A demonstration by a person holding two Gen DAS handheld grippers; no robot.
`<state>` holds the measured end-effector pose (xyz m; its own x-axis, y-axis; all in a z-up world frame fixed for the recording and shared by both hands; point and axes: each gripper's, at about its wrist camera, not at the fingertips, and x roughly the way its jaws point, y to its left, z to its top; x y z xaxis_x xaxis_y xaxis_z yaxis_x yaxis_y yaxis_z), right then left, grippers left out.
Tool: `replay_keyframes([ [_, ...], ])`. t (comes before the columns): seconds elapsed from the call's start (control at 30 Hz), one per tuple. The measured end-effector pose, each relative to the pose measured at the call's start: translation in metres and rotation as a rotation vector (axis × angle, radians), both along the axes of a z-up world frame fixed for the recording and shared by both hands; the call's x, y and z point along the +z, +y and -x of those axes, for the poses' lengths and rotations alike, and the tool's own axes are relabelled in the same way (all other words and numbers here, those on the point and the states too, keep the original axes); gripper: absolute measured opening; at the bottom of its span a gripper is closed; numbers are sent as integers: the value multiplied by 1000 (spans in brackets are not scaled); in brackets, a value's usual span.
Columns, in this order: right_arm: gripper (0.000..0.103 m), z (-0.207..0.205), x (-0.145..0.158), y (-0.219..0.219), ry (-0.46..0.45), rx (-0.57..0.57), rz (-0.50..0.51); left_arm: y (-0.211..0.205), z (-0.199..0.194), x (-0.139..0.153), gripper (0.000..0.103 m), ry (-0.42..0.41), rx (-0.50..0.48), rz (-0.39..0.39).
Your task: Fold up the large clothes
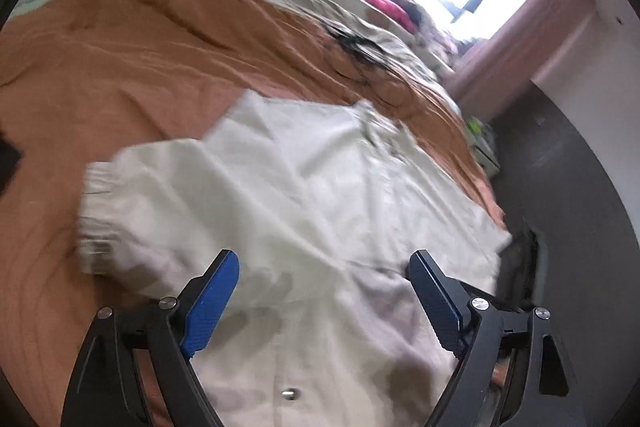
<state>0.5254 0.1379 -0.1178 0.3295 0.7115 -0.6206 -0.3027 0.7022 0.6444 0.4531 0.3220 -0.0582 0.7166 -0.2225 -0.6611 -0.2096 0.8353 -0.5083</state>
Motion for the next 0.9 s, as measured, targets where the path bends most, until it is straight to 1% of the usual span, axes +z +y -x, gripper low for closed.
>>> replay_keyframes([
  [0.07,15,2,-3,-4,4,-2,3,21,10,-7,88,42,86,-50],
  [0.13,15,1,-8,-5,16,-2,8,38,20,-19,88,87,152,-74],
  [0.17,16,1,-10,-7,21,-1,11,47,26,-27,88,111,186,-74],
  [0.23,19,2,-12,-7,26,1,7,67,33,-47,88,157,252,-49],
  [0.27,25,3,-12,-6,27,6,7,76,36,-57,88,179,279,-36],
  [0.3,28,5,-12,-5,28,10,10,80,38,-64,88,195,296,-34],
  [0.37,29,8,-10,-2,30,25,14,92,40,-83,88,247,344,-36],
  [0.43,30,12,-6,-2,28,38,12,97,40,-99,88,275,375,-17],
  [0.5,34,16,-2,-6,21,41,15,100,36,-113,88,290,401,13],
  [0.53,35,18,1,-11,11,36,19,101,34,-116,88,294,410,14],
  [0.6,37,20,6,-21,-6,25,29,102,28,-117,87,285,414,-8],
  [0.63,37,21,8,-28,-14,19,31,104,25,-119,82,286,418,-23],
  [0.67,37,20,9,-36,-17,10,22,104,21,-120,67,296,426,-40],
  [0.73,38,16,9,-48,-18,0,4,103,14,-122,48,316,431,-51],
  [0.77,38,11,7,-53,-12,-7,11,101,12,-120,40,324,435,-68],
  [0.83,38,4,6,-62,-11,-22,17,94,10,-109,36,312,423,-106],
  [0.9,38,-3,3,-71,3,-39,8,85,7,-91,34,272,403,-150],
])
